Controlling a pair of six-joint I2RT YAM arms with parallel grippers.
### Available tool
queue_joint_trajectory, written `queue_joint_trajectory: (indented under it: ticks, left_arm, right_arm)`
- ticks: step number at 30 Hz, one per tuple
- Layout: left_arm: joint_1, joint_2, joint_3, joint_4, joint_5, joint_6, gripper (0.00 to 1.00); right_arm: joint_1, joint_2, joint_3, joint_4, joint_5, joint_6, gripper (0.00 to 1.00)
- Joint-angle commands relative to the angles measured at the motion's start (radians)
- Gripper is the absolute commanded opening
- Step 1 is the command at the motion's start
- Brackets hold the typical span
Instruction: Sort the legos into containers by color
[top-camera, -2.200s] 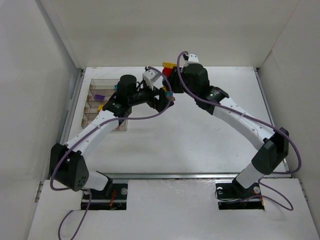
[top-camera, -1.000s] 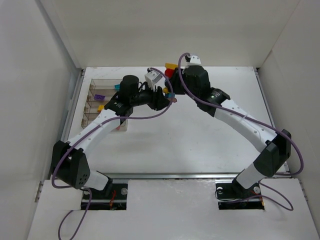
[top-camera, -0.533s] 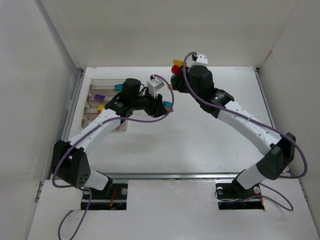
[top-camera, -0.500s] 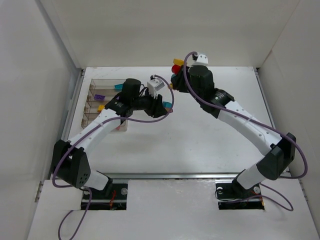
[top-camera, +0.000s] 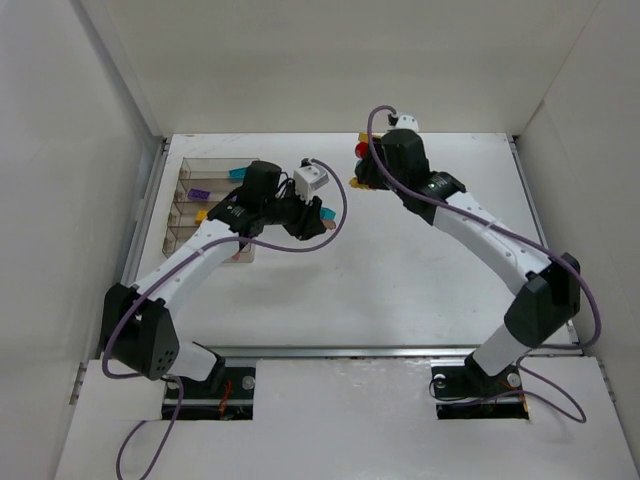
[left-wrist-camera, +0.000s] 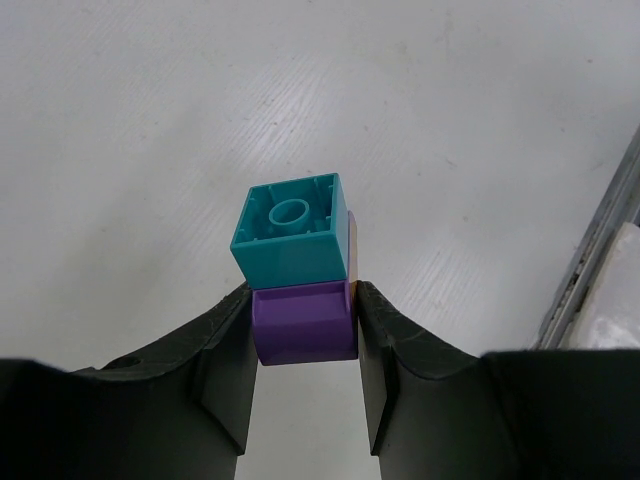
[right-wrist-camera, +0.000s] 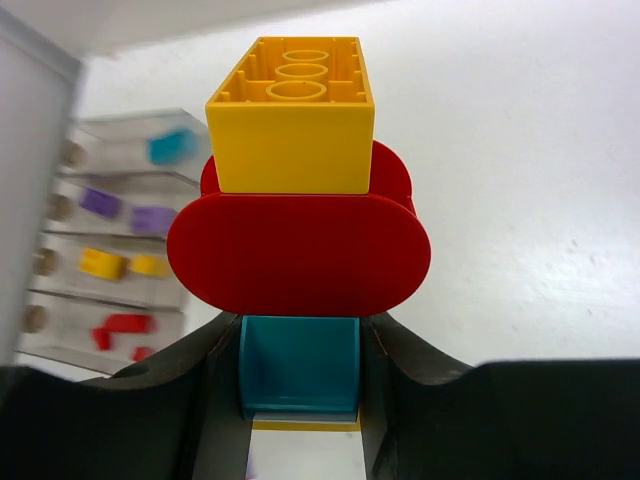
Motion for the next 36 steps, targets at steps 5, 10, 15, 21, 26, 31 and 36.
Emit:
queue_joint_trajectory:
  ticks: [5,10,15,21,26,31,36]
  left_arm:
    - [0.004,-0.102,-0.023,0.019,-0.056,0.081,0.0]
    - [0.004,-0.093,-0.005,0.019,-0.047,0.081,0.0]
    - [0.004,-0.093,-0.005,0.019,-0.047,0.091,0.0]
    - [0.004,-0.093,0.013,0.019,-0.056,0.1,0.0]
    - [0.004,-0.102,0.014,0.019,-0.065,0.109,0.0]
    - [0.004,-0.133,0.014,0.028,-0.065,0.14,0.0]
    - [0.004,-0.144,-0.009,0.048,-0.045,0.163,0.0]
  right_arm:
    - [-0.027,0.237,0.039,-0.277,-0.146,-0.079,0.02]
    - [0.004,0.348,0.074,-0.36,-0.167,-0.146,0.22]
    - [0.004,0.369,0.074,-0.351,-0.209,-0.146,0.58]
    - [0.004,0.369,0.074,-0.351,-0.233,-0.155,0.81]
    - [0.004,0.29,0.108,-0.374,-0.224,-0.145,0.82]
    - [-0.028,0.089,0.094,-0.311,-0.215,-0.134,0.89]
    - [-0.028,-0.026,0.051,-0.15,-0.475,-0.165,1.0]
